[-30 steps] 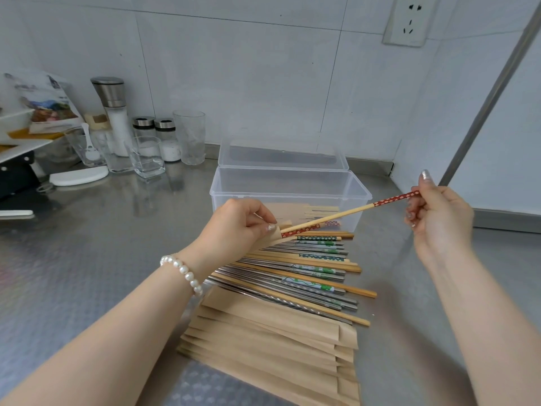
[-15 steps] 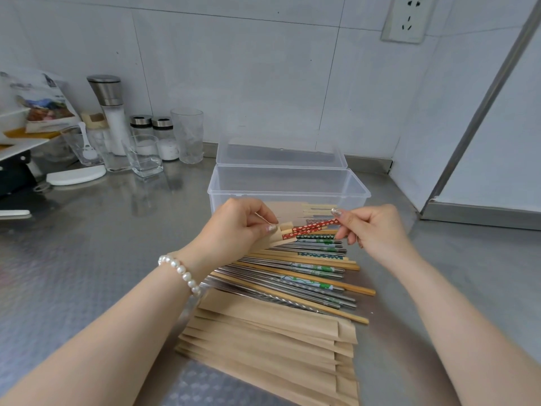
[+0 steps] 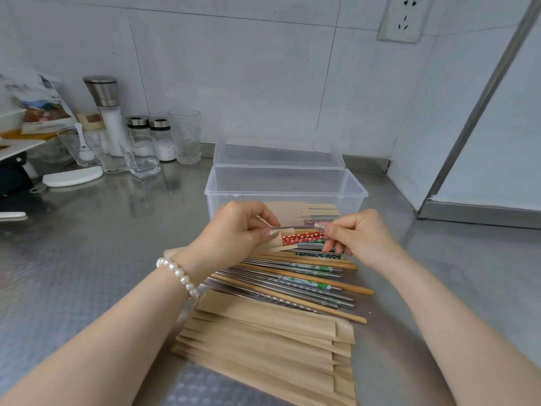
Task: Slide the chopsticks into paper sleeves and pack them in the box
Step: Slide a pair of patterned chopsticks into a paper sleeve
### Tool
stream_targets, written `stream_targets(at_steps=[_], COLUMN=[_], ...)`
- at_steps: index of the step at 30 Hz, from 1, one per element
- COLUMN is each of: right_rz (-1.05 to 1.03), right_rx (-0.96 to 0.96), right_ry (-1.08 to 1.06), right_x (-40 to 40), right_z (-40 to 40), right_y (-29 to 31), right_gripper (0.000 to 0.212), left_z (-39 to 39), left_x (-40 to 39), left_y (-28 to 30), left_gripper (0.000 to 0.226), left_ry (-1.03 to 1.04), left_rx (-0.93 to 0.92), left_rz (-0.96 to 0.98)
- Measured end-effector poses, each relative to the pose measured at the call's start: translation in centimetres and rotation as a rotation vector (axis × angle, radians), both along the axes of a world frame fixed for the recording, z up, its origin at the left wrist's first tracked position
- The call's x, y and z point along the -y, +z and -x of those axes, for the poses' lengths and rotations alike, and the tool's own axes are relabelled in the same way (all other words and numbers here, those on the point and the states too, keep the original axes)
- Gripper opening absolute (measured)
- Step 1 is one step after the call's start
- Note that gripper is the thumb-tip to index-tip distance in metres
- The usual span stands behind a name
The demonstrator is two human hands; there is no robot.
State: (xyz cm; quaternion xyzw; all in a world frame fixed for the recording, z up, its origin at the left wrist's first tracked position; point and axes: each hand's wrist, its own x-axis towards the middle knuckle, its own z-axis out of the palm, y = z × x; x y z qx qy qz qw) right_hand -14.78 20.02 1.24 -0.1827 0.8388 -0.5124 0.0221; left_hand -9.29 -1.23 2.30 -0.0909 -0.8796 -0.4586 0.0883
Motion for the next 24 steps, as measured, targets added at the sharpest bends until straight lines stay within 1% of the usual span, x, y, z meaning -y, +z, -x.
stream_targets(at_steps=[2, 5, 7, 9, 10, 14, 17, 18, 20, 24], right_rz=[0.083, 0.282, 0.355, 0.347, 0.329, 0.232, 0.255, 0.275, 0.327, 0.480], right_rx=[0.089, 0.240, 0.267, 0.213, 0.174, 0.064, 0.046, 0.041, 0.026, -0.050], right_ry=[0.057, 0.114, 0.100, 0.072, 0.061, 0.037, 0.013, 0.005, -0.017, -0.174], right_x=[-0.1, -0.3, -0.2, 0.1, 0.3, 0.6, 0.6, 0.6, 0.2, -1.8], right_z=[-0.2, -0.3, -0.5, -0.6, -0.6, -0.8, -1.0, -1.1, -1.0, -0.3], right_y=[0.3, 0.6, 0.7, 0.7, 0.7, 0.7, 0.8, 1.0, 1.3, 2.7], right_gripper=[0.032, 0.026, 0.022, 0.010, 0.008, 0.015, 0.016, 0.016, 0.016, 0.021], left_z=[0.0, 0.0, 0.0, 0.0, 0.0, 0.0, 0.0, 0.0, 0.0, 0.1], left_x=[0.0, 0.1, 0.0, 0.1, 0.1, 0.1, 0.0, 0.0, 0.1, 0.9], left_y=[0.0, 0.0, 0.0, 0.0, 0.0, 0.0, 0.0, -0.1, -0.2, 0.1], left_gripper=[0.014, 0.014, 0.014, 0.017, 0.018, 0.018, 0.015, 0.013, 0.015, 0.020], left_ry=[-0.015, -0.034, -0.046, -0.047, -0.044, -0.026, 0.001, 0.005, 0.038, 0.227], left_rx=[-0.004, -0.026, -0.041, -0.052, -0.054, -0.055, -0.077, -0.109, -0.239, -0.603], left_rz=[-0.006, -0.025, -0.028, -0.016, -0.013, 0.006, 0.060, 0.078, 0.098, 0.020])
